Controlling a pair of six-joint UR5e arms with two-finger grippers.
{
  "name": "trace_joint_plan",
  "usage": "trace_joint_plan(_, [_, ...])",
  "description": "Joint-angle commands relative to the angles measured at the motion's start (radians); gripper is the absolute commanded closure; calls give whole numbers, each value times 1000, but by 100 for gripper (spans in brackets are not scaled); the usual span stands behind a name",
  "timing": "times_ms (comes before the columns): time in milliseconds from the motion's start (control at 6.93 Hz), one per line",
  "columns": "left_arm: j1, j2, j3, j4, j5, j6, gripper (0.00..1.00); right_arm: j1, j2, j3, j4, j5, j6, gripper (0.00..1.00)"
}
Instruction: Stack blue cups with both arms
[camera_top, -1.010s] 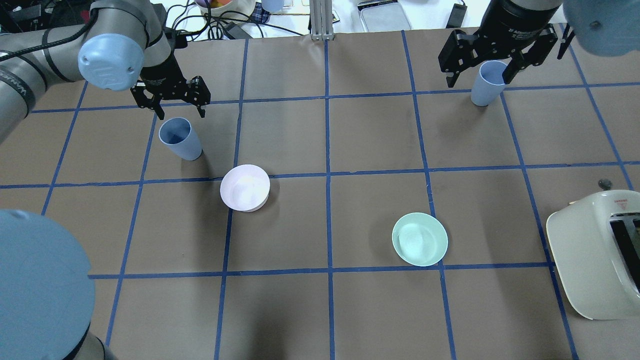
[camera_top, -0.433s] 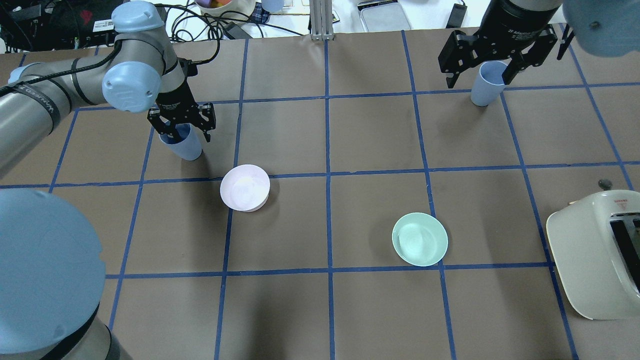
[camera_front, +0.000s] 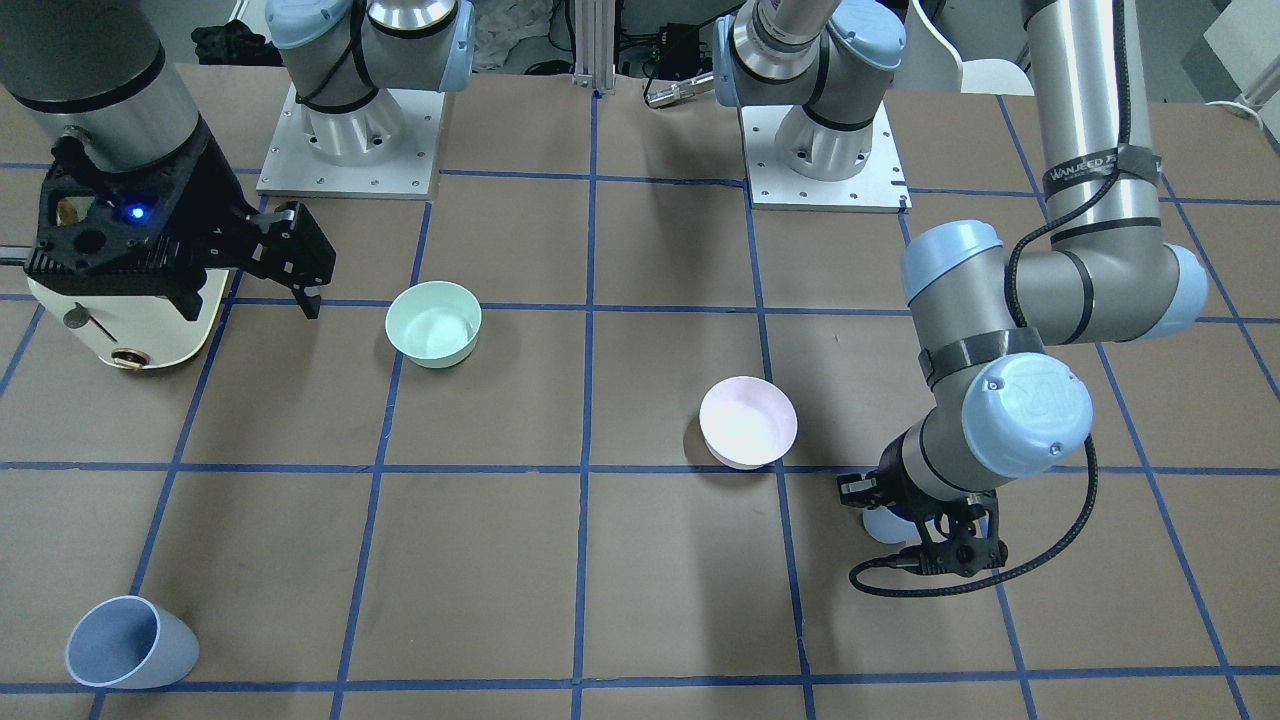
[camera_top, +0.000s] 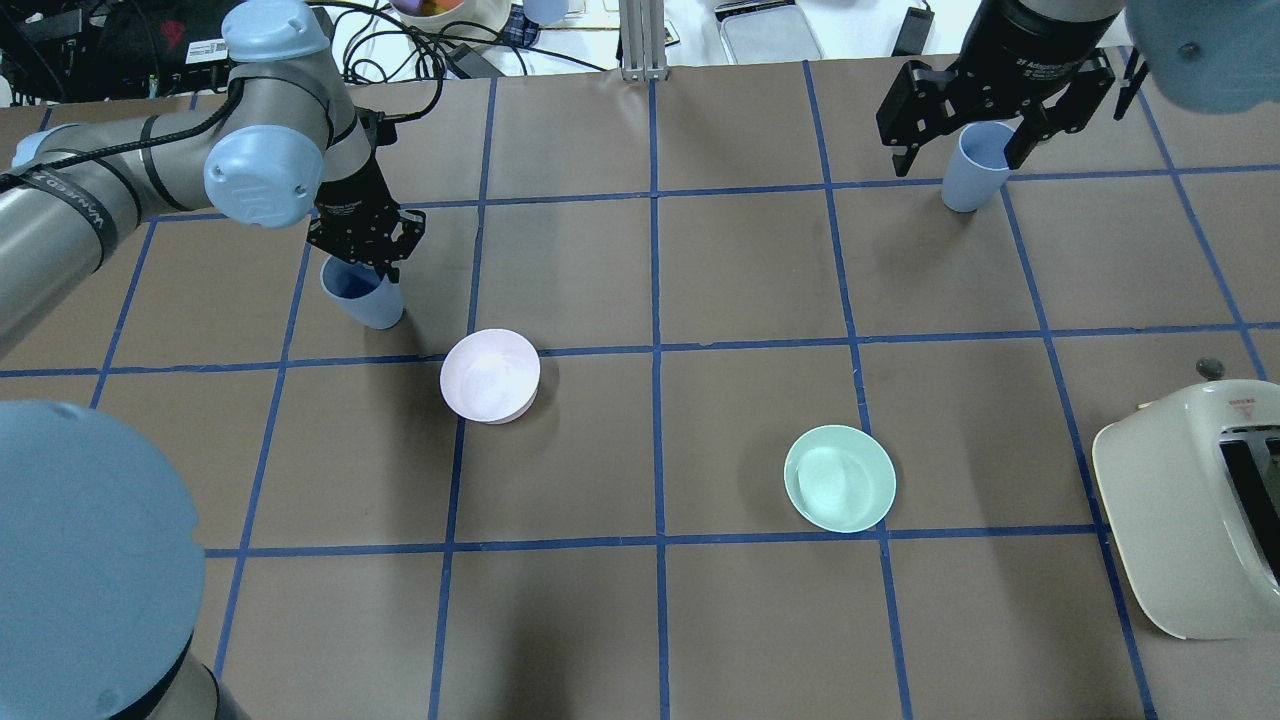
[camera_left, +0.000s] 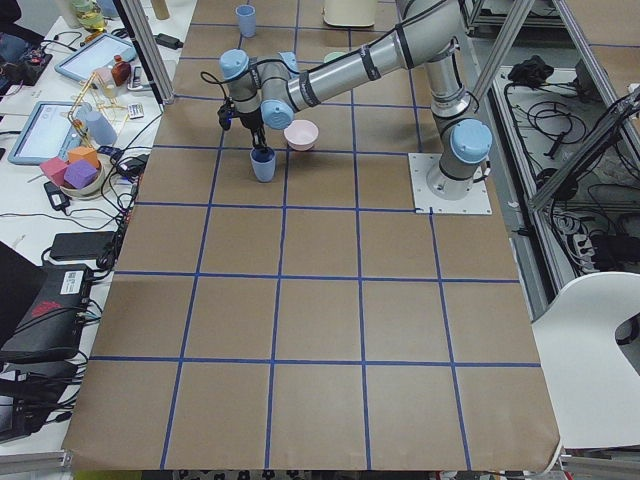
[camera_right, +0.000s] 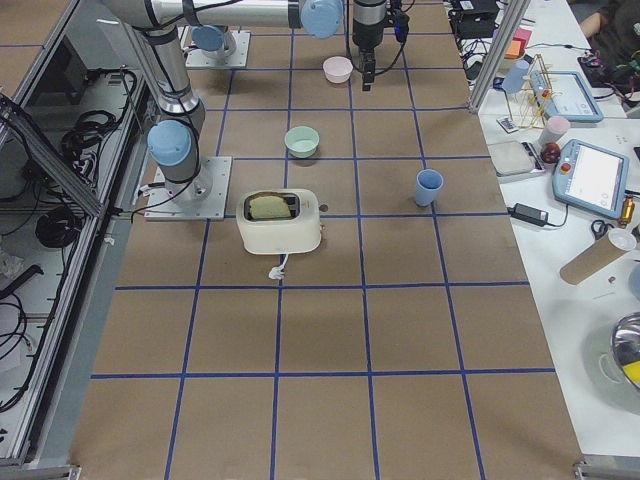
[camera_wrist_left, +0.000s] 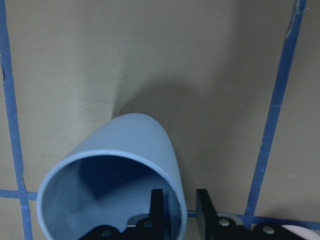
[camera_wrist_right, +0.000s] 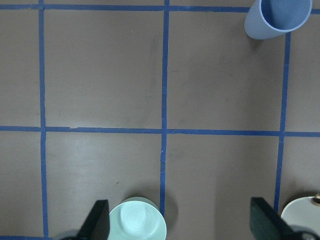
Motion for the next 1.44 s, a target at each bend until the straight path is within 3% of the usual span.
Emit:
trace_joint_plan(0, [-57,46,29,-3,2,-4,100,0,0,0,0,0,0,0])
trace_joint_plan(289, [-240,33,98,-44,-16,-187,100,-2,0,0,0,0,0,0])
trace_joint_plan(577, [-431,16,98,-10,-100,-404,100,-2,0,2,2,0,0,0])
trace_joint_plan(722, [-479,22,89,-3,-160,-420,100,-2,0,2,0,0,0,0])
trace_joint_plan(1299, [-507,-15,47,9,-162,-446,100,-3,-2,2,2,0,0,0])
